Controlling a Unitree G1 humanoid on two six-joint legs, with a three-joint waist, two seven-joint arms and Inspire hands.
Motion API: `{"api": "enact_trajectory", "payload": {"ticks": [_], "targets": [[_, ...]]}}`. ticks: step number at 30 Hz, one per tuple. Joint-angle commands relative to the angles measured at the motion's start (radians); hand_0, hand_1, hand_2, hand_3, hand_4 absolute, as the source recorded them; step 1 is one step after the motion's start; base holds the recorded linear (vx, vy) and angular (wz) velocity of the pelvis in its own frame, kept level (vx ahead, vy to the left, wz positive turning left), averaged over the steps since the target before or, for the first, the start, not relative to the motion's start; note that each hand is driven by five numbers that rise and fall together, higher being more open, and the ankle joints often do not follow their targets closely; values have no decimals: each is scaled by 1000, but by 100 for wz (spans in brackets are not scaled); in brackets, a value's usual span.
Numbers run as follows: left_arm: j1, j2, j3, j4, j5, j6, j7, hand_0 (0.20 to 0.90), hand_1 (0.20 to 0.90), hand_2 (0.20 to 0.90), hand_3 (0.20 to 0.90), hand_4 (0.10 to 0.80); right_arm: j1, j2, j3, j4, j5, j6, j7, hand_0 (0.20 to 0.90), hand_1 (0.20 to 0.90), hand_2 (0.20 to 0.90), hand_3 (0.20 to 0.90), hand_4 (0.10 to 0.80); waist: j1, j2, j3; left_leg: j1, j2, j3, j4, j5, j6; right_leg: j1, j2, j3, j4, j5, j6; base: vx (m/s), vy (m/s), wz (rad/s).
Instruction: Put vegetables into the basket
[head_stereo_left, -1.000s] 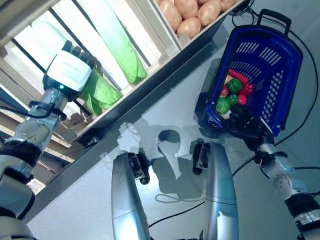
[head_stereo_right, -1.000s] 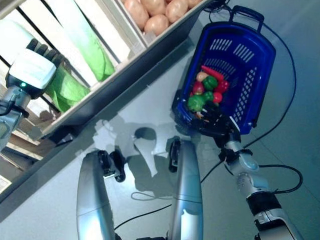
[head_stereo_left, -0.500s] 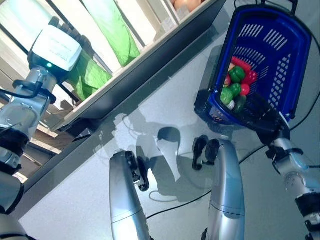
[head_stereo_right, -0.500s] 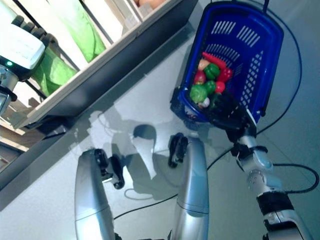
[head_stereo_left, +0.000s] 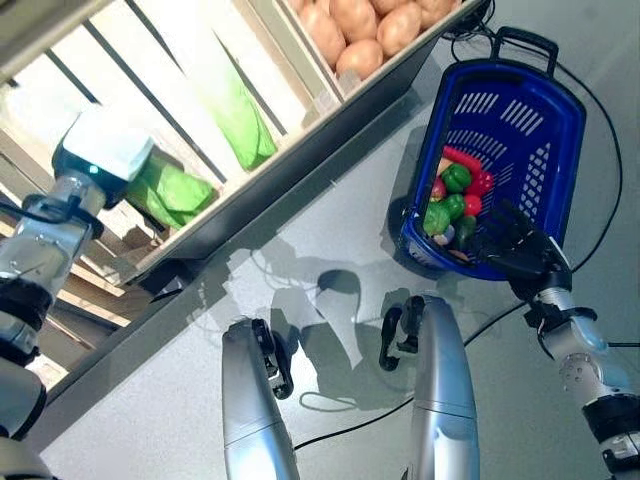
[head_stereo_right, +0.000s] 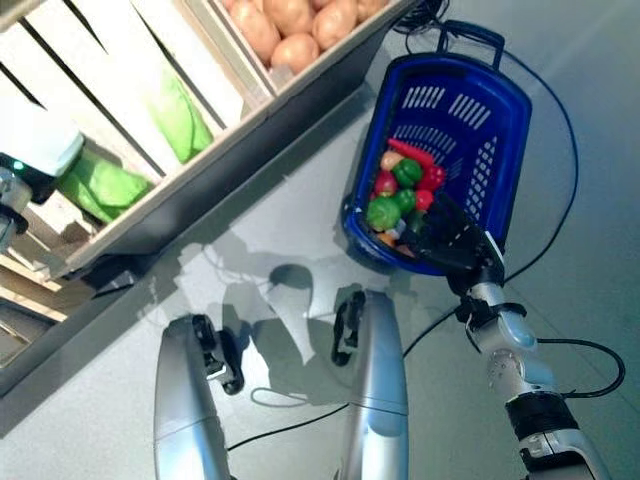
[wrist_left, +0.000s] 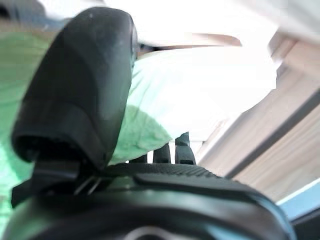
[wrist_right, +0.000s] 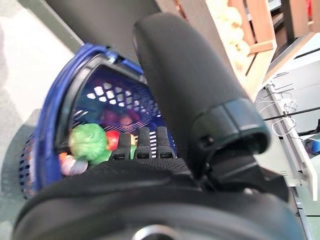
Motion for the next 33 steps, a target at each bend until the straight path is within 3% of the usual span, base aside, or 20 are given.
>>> {"api": "enact_trajectory", "payload": {"ticks": [1, 5, 9, 17, 21, 24, 28, 33], "targets": [[-18, 57, 79, -19, -104, -21, 101, 300, 300, 300, 300, 400, -39, -2, -76, -91, 2, -100, -3, 900, 900, 900, 900, 800, 2, 24, -45, 128, -13, 119, -143, -26, 113, 176, -12, 3, -167, 20, -7, 31, -20, -1], [6, 56, 111, -76, -229, -96, 212, 300, 300, 300, 300, 400, -12, 16, -77, -87, 2, -96, 21, 900, 900, 900, 900, 800, -1, 29, -68, 288, -35, 157, -283, 7, 119, 325, -7, -5, -278, 42, -7, 40, -39, 4], [90, 21, 218, -109, -359, -201, 287, 300, 300, 300, 300, 400, 27, 67, -84, -57, -29, -80, 52, 900, 900, 900, 900, 800, 3, 27, -109, 485, -64, 186, -478, 57, 118, 510, -5, -14, -439, 69, -4, 98, -48, 12], [240, -147, 471, -208, -580, -348, 295, 300, 300, 300, 300, 400, 47, 145, -34, -94, -230, -94, 70, 900, 900, 900, 900, 800, 28, 10, -159, 755, -88, 206, -738, 145, 93, 783, -5, -62, -688, 135, 27, 54, -75, 5], [321, -263, 585, -259, -778, -439, 173, 300, 300, 300, 300, 400, 52, 183, 8, -108, -288, -80, 112, 900, 900, 900, 900, 800, 42, 1, -193, 866, -108, 202, -852, 189, 92, 897, 10, -79, -807, 168, 44, 98, -93, -6], [391, -404, 664, -328, -1054, -488, -60, 300, 300, 300, 300, 400, 53, 214, 53, -126, -383, -78, 134, 900, 900, 900, 900, 800, 55, -6, -237, 1001, -128, 215, -1017, 258, 85, 1038, 43, -102, -984, 223, 63, 161, -108, 1], [435, -542, 690, -394, -1318, -462, -255, 300, 300, 300, 300, 400, 13, 227, 90, -133, -389, -31, 207, 900, 900, 900, 900, 800, 66, -8, -275, 1151, -163, 224, -1231, 339, 79, 1197, 85, -120, -1202, 290, 80, 148, -76, -4], [437, -684, 682, -410, -1598, -387, -414, 300, 300, 300, 300, 400, -56, 233, 134, -114, -333, 125, 326, 900, 900, 900, 900, 800, 69, -10, -324, 1269, -184, 231, -1419, 414, 62, 1323, 129, -133, -1386, 354, 86, 99, -63, -8]]}}
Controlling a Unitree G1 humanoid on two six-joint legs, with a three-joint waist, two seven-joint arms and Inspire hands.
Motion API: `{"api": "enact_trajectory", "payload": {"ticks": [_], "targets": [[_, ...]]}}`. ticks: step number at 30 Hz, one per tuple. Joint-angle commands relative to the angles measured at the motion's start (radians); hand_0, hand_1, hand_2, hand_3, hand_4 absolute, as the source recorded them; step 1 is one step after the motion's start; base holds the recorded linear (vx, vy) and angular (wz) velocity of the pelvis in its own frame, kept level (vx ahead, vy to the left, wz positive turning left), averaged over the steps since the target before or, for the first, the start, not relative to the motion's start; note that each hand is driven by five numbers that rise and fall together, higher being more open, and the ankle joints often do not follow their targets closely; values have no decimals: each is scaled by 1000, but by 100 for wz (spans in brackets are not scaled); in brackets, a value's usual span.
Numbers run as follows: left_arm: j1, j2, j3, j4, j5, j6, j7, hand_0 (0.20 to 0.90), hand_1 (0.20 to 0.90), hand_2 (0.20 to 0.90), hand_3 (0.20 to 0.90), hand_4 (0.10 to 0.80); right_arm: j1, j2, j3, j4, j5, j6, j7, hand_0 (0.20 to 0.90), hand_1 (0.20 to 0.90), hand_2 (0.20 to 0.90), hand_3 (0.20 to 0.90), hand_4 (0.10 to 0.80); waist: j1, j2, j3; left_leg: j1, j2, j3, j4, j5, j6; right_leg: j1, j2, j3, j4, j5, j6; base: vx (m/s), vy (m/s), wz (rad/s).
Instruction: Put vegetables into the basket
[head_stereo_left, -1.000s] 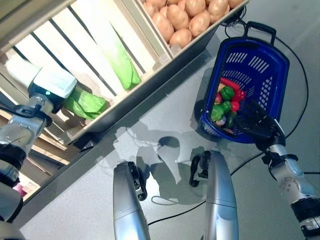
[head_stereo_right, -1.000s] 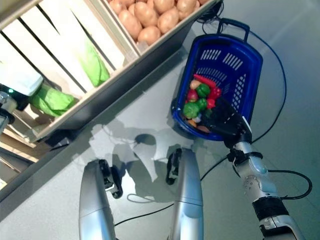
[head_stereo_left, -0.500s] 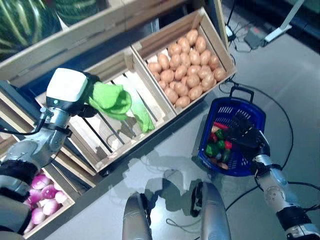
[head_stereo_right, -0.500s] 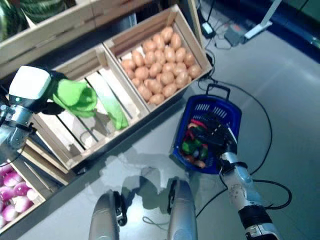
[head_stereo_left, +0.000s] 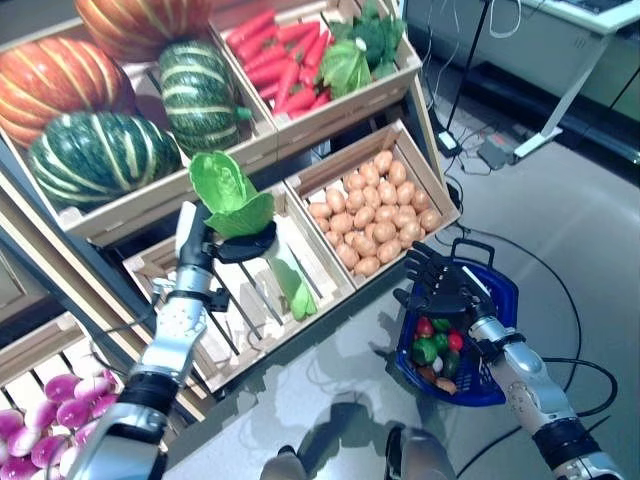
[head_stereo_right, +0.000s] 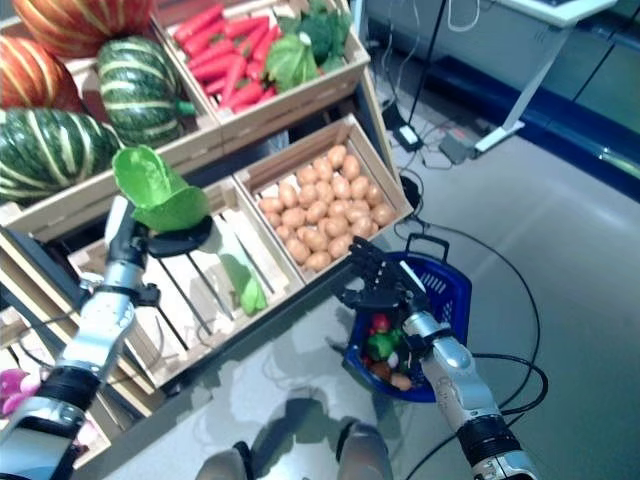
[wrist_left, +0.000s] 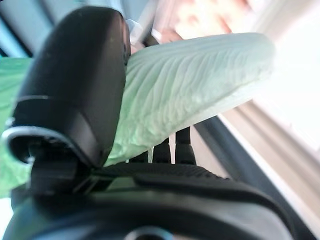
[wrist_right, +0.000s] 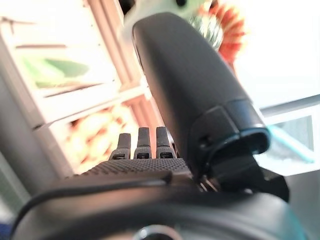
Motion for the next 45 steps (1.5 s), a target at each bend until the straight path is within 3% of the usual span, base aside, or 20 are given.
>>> {"api": "enact_trajectory", "payload": {"ticks": [1, 7, 27, 35, 40, 45], "targets": [[-62, -9, 61, -97, -217, -37, -85, 300, 300, 300, 300, 400, -120, 19, 57, -22, 50, 56, 141, 900, 900, 900, 900, 800, 5, -35, -174, 14, -112, 44, -44, -33, 118, 190, -2, 5, -313, 105, 12, 42, -60, -9], [-101, -86, -11, -85, -296, 29, -79, 300, 300, 300, 300, 400, -282, -16, 149, -31, 43, 151, 91, 900, 900, 900, 900, 800, 15, -47, -209, 84, -113, 42, -163, 6, 100, 262, 27, -16, -424, 144, 10, 18, -67, -5], [-156, -134, -143, -29, -171, 105, -68, 300, 300, 300, 300, 400, -602, 4, 274, 64, -165, 358, -239, 900, 900, 900, 900, 800, 31, -61, -231, 132, -122, 38, -210, 6, 112, 314, 50, -1, -473, 161, -8, 1, -9, -1], [-155, -146, -141, -32, -182, 114, -43, 300, 300, 300, 300, 400, -657, -1, 298, 54, -468, 413, -317, 900, 900, 900, 900, 800, 34, -59, -227, 135, -125, 32, -210, 3, 114, 315, 50, 9, -472, 158, -10, 0, 0, 0], [-151, -138, -127, -49, -160, 131, -21, 300, 300, 300, 300, 400, -690, -62, 332, 21, -820, 528, -268, 900, 900, 900, 900, 800, 30, -57, -226, 138, -126, 31, -210, 1, 117, 317, 50, 26, -473, 158, -9, 0, 0, 0], [-153, -110, -116, -56, -166, 146, -8, 300, 300, 300, 300, 400, -724, -130, 345, -23, -927, 583, -268, 900, 900, 900, 900, 800, 25, -59, -225, 137, -128, 27, -210, -2, 119, 318, 51, 39, -478, 160, -5, 0, 0, 0]]}}
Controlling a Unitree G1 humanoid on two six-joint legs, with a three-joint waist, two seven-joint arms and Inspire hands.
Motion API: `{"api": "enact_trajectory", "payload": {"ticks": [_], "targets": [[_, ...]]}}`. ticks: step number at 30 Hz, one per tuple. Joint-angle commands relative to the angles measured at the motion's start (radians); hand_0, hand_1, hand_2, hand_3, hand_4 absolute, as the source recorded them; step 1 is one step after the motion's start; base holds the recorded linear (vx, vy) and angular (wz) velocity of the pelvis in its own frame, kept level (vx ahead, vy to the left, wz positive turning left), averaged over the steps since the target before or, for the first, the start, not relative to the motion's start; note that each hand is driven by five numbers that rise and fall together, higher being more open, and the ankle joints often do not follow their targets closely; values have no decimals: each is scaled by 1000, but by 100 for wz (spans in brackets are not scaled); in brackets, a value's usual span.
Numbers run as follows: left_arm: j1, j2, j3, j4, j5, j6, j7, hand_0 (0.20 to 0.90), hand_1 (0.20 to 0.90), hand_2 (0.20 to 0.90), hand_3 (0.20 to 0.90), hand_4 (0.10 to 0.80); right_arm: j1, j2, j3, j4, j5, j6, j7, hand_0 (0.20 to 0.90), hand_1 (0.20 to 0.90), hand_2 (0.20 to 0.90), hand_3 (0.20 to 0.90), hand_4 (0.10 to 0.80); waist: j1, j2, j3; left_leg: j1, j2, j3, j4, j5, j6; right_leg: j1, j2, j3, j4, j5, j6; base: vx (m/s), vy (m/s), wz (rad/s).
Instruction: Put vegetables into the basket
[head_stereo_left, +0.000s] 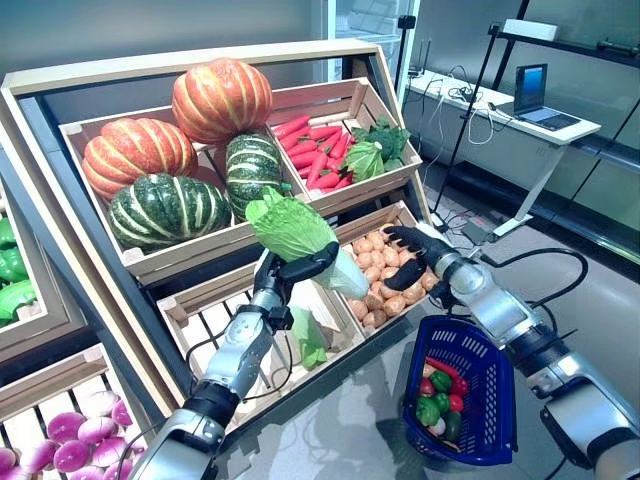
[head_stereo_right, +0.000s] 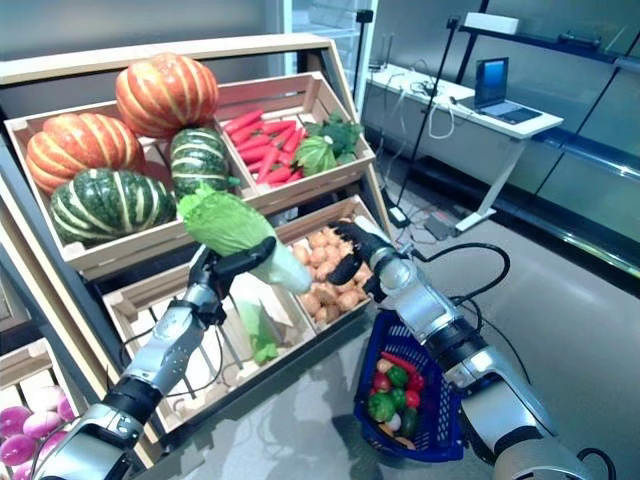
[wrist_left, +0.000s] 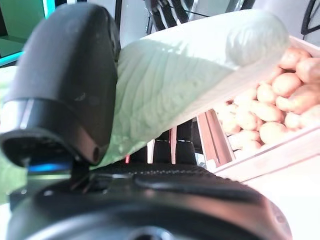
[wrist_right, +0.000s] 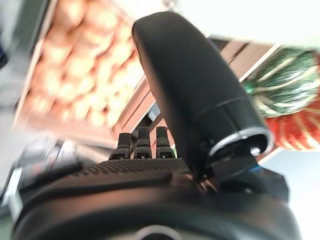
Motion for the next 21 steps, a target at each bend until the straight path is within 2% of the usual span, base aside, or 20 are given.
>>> {"api": "enact_trajectory", "payload": {"ticks": [1, 5, 9, 14, 21], "targets": [[-154, 32, 9, -23, 8, -83, 3, 300, 300, 300, 300, 400, -218, -66, 35, -31, -101, -2, -33, 900, 900, 900, 900, 800, -1, -18, -74, -41, -74, -16, 1, -74, 87, 35, 19, 33, 2, -86, -62, 0, 0, 0], [-152, 35, 30, -7, 5, -91, -26, 300, 300, 300, 300, 400, -206, -64, 14, -81, 30, -5, -11, 900, 900, 900, 900, 800, -5, -18, -72, -41, -74, -17, 1, -75, 87, 33, 20, 40, 2, -86, -63, 0, 0, 0], [-159, 22, 39, -2, 9, -87, -49, 300, 300, 300, 300, 400, -153, -21, 10, -73, 325, -15, 80, 900, 900, 900, 900, 800, -4, -22, -72, -38, -74, -17, 1, -77, 86, 37, 18, 34, 2, -90, -63, 0, 0, 0], [-164, 12, 19, 9, 16, -86, -71, 300, 300, 300, 300, 400, -105, 44, 27, 17, 592, -60, 173, 900, 900, 900, 900, 800, 8, -30, -74, -29, -72, -20, 1, -78, 84, 50, 16, 11, 2, -95, -65, 3, -3, 1], [-163, 9, -3, 42, -14, -110, -105, 300, 300, 300, 300, 400, -85, 79, 26, 135, 777, -109, 271, 900, 900, 900, 900, 800, 20, -37, -83, -27, -71, -27, 1, -77, 78, 57, 14, -13, 2, -99, -66, 6, -13, 6]]}}
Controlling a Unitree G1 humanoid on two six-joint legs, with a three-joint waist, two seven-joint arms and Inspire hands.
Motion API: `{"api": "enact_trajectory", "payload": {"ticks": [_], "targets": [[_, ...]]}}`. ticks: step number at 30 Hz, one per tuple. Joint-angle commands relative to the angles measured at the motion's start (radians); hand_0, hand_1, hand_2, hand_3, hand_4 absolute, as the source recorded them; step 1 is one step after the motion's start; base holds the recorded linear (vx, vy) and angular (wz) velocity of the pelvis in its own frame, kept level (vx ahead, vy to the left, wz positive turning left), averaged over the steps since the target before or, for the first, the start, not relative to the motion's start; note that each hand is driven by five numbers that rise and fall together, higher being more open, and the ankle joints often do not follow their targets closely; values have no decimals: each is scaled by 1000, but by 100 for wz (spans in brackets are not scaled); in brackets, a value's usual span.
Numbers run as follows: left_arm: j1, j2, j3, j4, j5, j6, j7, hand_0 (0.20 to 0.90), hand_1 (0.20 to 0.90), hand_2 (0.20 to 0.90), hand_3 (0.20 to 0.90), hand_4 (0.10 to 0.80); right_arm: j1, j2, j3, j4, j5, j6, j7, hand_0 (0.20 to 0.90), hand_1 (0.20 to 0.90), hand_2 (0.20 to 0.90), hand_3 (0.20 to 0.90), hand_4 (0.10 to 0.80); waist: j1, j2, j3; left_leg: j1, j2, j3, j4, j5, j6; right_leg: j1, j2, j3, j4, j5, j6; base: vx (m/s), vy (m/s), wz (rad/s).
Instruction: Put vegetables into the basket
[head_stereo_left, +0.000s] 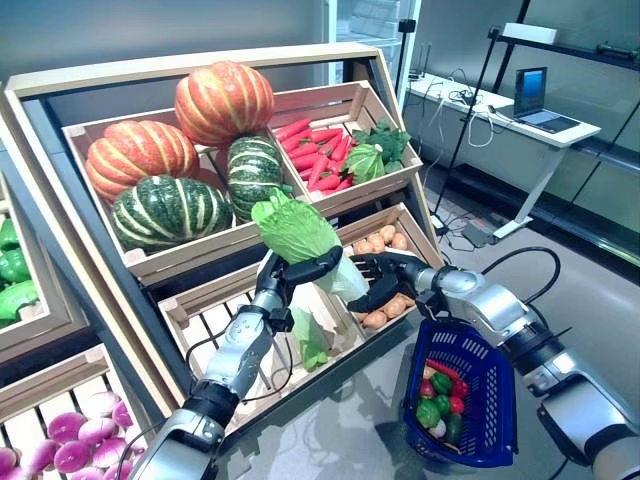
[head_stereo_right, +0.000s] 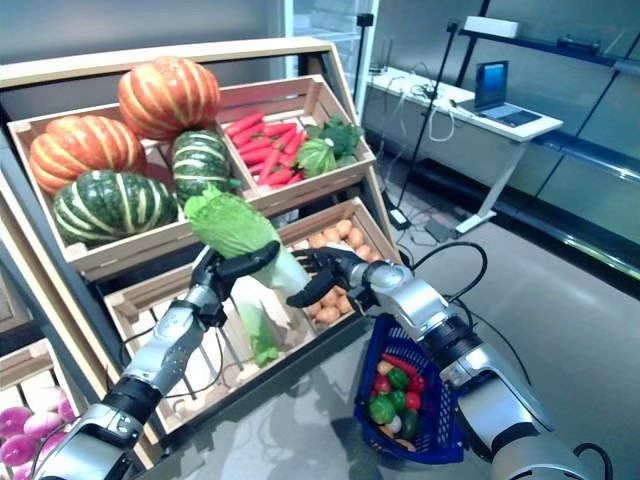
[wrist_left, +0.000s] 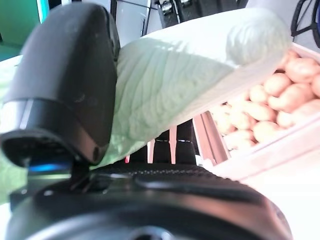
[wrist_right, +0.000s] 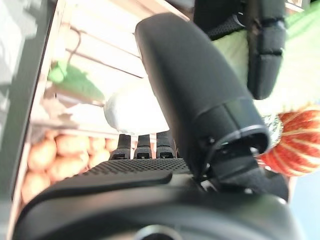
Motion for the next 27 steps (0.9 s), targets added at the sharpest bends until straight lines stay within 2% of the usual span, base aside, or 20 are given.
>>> {"api": "enact_trajectory", "payload": {"ticks": [1, 11, 19, 27], "targets": [[-166, 9, -7, 7, -38, -123, -45, 300, 300, 300, 300, 400, -91, 34, -5, 78, 129, -128, 95, 900, 900, 900, 900, 800, 5, -34, -81, -34, -71, -12, 1, -78, 77, 44, 15, -9, 2, -99, -66, 0, 0, 0], [-171, -25, -64, -36, -91, -122, -123, 300, 300, 300, 300, 400, -141, 115, 37, 215, 127, -70, 155, 900, 900, 900, 900, 800, 27, -32, -83, -40, -76, -23, 1, -73, 77, 42, 14, -18, 2, -96, -71, 5, 3, 1], [-166, -65, -118, -135, -145, -108, -142, 300, 300, 300, 300, 400, -186, 189, 57, 320, 125, -22, 133, 900, 900, 900, 900, 800, 45, -31, -86, -40, -79, -36, 1, -77, 81, 44, 12, -21, 2, -97, -75, 11, 7, 5], [-137, -88, -175, -187, -203, -79, -177, 300, 300, 300, 300, 400, -211, 225, 29, 365, 182, -28, 89, 900, 900, 900, 900, 800, 50, -30, -85, -39, -80, -47, 1, -82, 86, 46, 15, -16, 2, -100, -79, 0, 0, 0]]}}
